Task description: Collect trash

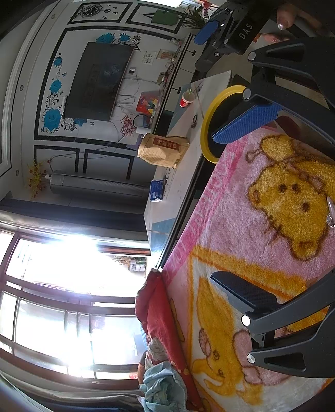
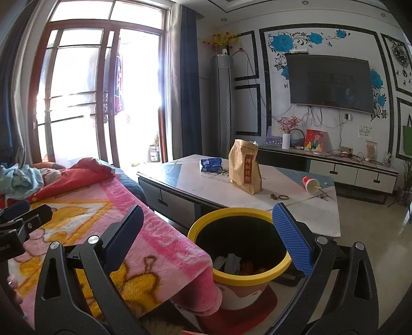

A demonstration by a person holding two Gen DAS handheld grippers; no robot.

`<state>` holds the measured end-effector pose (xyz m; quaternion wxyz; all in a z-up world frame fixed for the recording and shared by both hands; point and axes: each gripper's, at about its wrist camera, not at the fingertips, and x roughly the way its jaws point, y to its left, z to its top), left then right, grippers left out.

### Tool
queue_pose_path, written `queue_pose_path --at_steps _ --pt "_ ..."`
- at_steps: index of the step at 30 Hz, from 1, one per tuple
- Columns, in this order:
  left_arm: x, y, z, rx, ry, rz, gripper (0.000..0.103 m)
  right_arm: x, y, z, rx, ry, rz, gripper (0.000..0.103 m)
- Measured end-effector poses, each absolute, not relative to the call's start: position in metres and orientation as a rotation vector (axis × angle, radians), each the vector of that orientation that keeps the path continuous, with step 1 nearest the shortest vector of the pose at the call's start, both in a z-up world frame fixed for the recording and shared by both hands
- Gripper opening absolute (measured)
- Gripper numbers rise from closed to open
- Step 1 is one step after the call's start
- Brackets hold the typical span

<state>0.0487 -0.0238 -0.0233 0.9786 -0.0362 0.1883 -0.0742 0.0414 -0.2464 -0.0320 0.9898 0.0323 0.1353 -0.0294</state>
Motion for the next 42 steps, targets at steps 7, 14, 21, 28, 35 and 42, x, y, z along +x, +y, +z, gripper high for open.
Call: queue_pose_path --at_steps 7,14,21,28,35,42 --pt "0.05 -0.015 -0.024 -0.113 0.402 -0.112 0.097 0.05 -0.243 -0.034 0.085 0.319 -0.022 0.092" --pt "0.039 0.067 -0.023 -0.214 0.444 0.064 0.097 0.077 -0.156 -0.014 0.08 0.382 0.25 0.092" --pt "-0.011 0.27 -0.038 -0.28 0.576 0.619 0.097 0.085 0.092 -0.037 -0.076 0.675 0.806 0.092" --pt "-0.034 0.404 -0.091 -0.414 0.748 0.914 0.097 0.051 0.27 -0.111 -0.324 0.948 0.918 0.092" --pt "-0.022 0.406 -0.108 -0.47 0.866 0.919 0.098 0.042 0.287 -0.126 -0.409 0.888 0.859 0.093" --pt "-0.025 0.401 -0.109 -0.472 0.865 0.918 0.098 0.051 0.286 -0.125 -0.412 0.891 0.86 0.093"
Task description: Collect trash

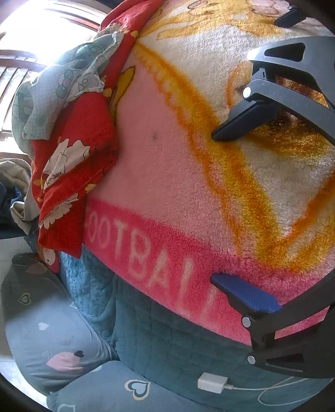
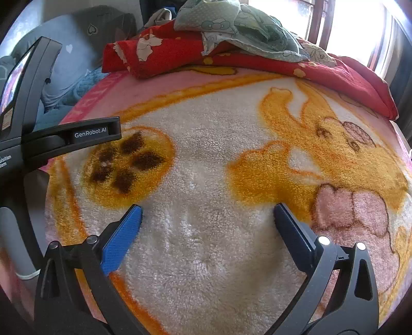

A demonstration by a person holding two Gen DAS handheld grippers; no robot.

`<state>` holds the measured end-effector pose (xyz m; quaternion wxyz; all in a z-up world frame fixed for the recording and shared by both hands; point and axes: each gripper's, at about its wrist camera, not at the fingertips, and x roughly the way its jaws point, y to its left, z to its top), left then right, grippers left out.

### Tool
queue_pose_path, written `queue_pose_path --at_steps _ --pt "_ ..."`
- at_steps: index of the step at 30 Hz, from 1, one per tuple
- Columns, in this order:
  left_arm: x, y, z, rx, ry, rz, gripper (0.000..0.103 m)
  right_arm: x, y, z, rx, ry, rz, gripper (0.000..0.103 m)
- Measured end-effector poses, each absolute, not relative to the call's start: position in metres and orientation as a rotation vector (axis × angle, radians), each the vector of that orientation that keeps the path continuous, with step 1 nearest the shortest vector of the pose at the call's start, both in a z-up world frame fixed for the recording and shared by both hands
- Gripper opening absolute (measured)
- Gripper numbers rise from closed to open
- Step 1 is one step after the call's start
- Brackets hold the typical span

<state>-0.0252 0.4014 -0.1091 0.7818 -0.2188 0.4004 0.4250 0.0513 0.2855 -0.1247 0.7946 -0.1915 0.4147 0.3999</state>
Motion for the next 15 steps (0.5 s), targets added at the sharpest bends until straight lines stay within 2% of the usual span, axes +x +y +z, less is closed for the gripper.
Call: queue_pose_path --at_steps 15 --pt "-0.0241 0.4034 -0.11 -0.474 0.864 0.917 0.098 0.046 0.2849 -0.1249 -0.412 0.891 0.859 0.093"
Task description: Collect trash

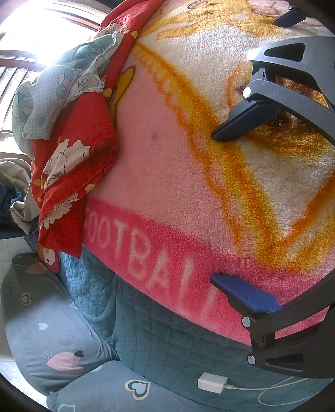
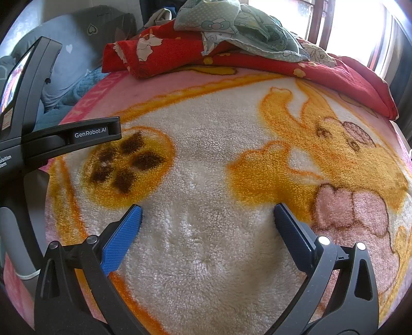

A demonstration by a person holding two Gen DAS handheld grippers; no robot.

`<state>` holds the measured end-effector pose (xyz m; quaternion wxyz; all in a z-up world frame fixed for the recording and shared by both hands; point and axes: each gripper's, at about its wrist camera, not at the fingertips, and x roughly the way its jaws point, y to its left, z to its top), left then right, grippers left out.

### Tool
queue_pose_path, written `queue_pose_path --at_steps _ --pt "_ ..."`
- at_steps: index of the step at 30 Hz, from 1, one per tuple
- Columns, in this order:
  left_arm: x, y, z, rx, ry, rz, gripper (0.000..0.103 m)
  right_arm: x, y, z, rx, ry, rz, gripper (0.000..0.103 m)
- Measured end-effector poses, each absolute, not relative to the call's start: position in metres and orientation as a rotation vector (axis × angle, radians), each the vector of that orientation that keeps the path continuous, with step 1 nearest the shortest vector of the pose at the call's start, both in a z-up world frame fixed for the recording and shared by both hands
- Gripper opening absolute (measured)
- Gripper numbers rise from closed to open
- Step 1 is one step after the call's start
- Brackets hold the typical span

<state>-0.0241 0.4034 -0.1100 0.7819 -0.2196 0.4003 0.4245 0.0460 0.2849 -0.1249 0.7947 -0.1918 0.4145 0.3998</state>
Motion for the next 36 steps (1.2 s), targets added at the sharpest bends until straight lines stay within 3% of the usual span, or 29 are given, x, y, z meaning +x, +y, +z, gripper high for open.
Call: queue_pose_path --at_steps 36 --pt "-0.023 0.408 -0.114 -0.476 0.864 0.915 0.098 0.046 0.286 -0.125 -0.412 0.892 0.861 0.094"
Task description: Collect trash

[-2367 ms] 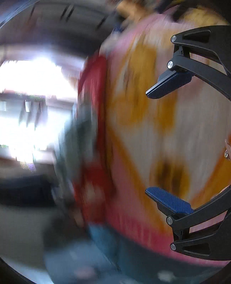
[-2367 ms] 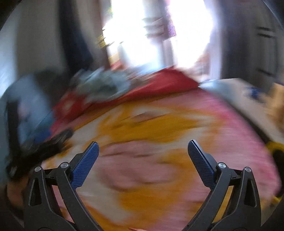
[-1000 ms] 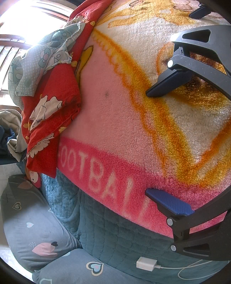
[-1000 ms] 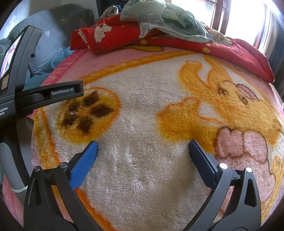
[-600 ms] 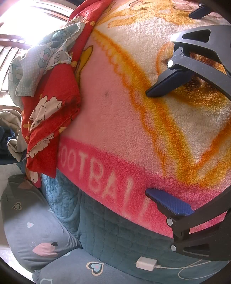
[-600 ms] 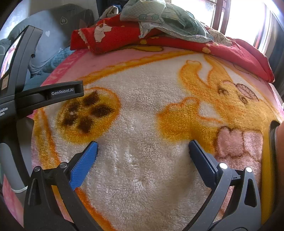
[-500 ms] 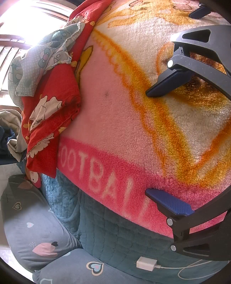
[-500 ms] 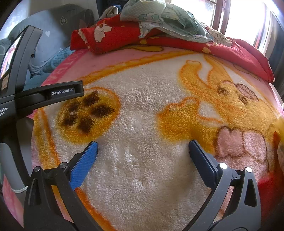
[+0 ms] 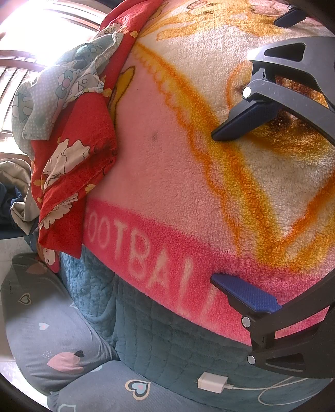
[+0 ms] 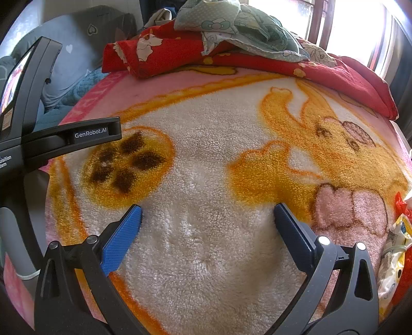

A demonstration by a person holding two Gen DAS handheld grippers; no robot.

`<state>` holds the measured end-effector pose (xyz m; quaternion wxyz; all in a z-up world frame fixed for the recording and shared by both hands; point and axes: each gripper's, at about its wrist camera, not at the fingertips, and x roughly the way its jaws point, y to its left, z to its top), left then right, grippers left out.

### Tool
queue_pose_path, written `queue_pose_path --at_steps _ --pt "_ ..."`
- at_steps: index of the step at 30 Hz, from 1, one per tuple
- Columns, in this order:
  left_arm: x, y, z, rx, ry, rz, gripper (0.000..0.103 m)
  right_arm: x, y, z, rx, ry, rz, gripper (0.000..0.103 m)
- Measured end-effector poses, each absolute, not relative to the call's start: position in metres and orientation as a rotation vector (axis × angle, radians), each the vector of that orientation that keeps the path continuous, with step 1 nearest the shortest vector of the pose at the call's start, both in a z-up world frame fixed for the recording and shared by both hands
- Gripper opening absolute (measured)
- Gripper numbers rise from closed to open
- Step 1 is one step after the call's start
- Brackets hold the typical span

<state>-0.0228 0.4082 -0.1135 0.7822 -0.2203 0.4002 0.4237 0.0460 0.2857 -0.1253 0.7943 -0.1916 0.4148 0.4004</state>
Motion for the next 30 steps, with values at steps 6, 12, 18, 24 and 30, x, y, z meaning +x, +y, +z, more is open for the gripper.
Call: queue_pose_path --at_steps 6,12,18,24,30 --pt "-0.0226 0.4064 -0.1129 -0.476 0.864 0.915 0.098 0.046 0.2846 -0.1255 -0.412 0.892 0.861 0.093" --pt "-0.0226 0.4078 -0.1133 -0.476 0.864 0.915 0.098 0.046 0.2839 -0.1256 -0.412 0.892 0.861 0.094" --pt "-0.0226 0.4065 -0.1128 -0.476 0.864 0.915 0.098 0.0462 0.2837 -0.1256 -0.411 0.892 0.861 0.093" --pt "-0.0227 0.4085 -0.1134 -0.476 0.864 0.915 0.098 0.0461 0.2839 -0.1255 -0.412 0.892 0.861 0.094" --pt "-0.0228 0.4094 -0.1138 -0.476 0.864 0.915 0.098 0.046 0.2842 -0.1257 -0.412 0.892 0.861 0.094"
